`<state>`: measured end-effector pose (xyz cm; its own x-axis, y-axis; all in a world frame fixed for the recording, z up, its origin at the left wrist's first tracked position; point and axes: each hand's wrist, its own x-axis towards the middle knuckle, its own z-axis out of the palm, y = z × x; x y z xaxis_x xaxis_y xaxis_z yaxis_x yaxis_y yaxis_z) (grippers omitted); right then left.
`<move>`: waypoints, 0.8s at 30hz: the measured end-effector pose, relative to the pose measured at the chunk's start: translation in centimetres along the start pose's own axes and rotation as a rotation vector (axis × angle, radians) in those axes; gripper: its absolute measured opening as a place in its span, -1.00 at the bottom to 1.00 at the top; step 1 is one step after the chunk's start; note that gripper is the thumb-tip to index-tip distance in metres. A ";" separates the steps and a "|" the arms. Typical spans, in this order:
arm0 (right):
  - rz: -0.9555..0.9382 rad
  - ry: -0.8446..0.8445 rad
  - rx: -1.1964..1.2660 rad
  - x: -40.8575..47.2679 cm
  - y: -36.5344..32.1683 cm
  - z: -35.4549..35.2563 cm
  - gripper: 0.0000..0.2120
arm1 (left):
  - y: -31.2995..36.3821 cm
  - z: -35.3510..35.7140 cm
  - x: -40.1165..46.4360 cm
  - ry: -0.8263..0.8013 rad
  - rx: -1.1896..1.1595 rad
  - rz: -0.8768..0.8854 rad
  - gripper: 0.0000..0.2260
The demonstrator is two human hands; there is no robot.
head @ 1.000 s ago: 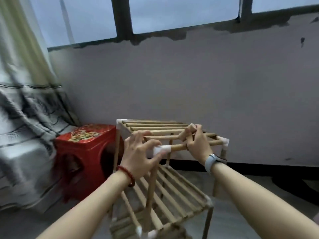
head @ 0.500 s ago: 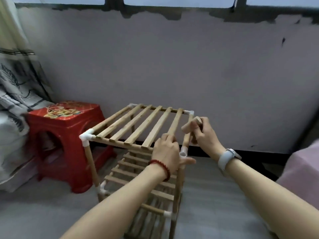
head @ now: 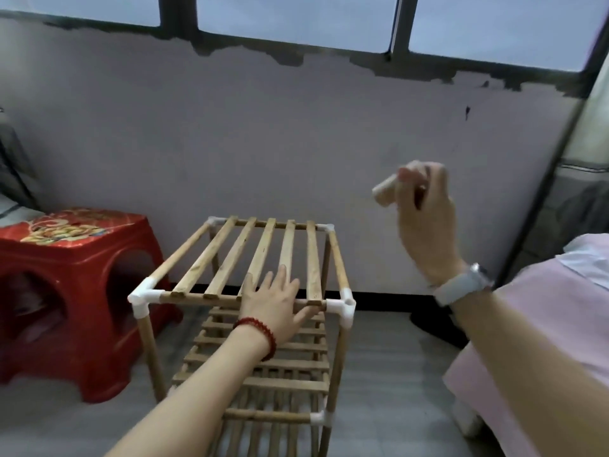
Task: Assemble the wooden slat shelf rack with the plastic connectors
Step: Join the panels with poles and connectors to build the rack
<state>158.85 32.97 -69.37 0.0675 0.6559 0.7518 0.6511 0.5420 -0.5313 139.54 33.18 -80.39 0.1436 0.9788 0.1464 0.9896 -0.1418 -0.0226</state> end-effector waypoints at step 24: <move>0.191 -0.590 -0.551 -8.0 2.5 3.2 -0.76 | 0.6 1.0 -0.4 0.053 0.031 0.022 -0.39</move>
<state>157.52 30.80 -77.98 -0.0930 0.9616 0.2582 0.9561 0.1586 -0.2464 140.12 32.88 -81.41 0.1659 0.9662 0.1972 0.9859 -0.1577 -0.0567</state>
